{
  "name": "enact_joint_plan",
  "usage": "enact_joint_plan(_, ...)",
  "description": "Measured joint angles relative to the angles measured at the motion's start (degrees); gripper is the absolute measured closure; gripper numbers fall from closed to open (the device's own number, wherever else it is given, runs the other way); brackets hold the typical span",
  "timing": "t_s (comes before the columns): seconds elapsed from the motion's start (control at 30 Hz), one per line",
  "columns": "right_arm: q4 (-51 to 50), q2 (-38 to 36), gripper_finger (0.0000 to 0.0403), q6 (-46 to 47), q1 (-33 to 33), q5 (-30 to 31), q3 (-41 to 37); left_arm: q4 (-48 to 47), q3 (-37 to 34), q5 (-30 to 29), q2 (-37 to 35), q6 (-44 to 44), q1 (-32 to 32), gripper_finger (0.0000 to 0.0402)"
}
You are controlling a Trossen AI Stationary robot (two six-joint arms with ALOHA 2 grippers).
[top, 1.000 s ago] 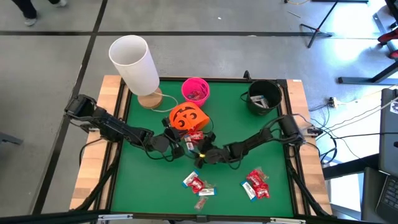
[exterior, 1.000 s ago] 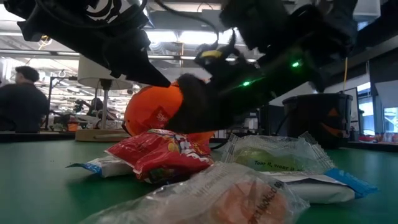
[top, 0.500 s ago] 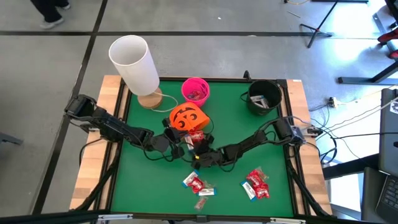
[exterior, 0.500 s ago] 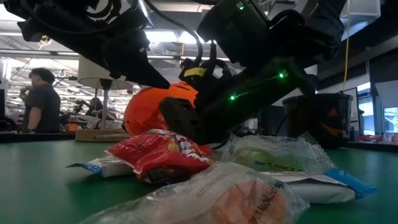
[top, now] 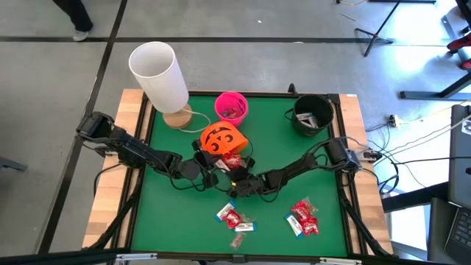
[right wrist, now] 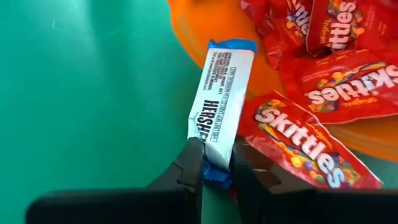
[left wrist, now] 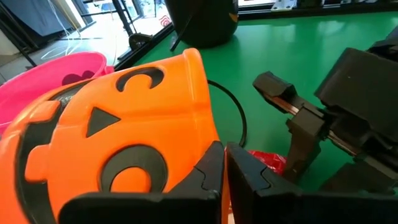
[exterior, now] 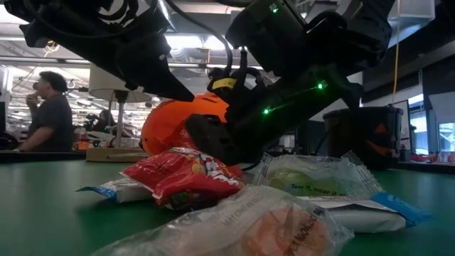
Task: Sort candy
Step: Put the white candy into the top bucket
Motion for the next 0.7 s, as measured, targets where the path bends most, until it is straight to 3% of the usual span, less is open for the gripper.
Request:
enact_joint_plan(0.33, -6.20, -5.17, 0.0360, -0.41, 1.11, -0.30, -0.14, -0.44, 0.00, 0.17, 0.01, 0.02, -0.02, 0.0401)
enact_joint_plan(0.7, -22.01, -11.85, 0.0400, 2.81, 6.75, 9.20, -0.17, -1.06, 0.00, 0.13, 0.01, -1.02, -0.02, 0.0401)
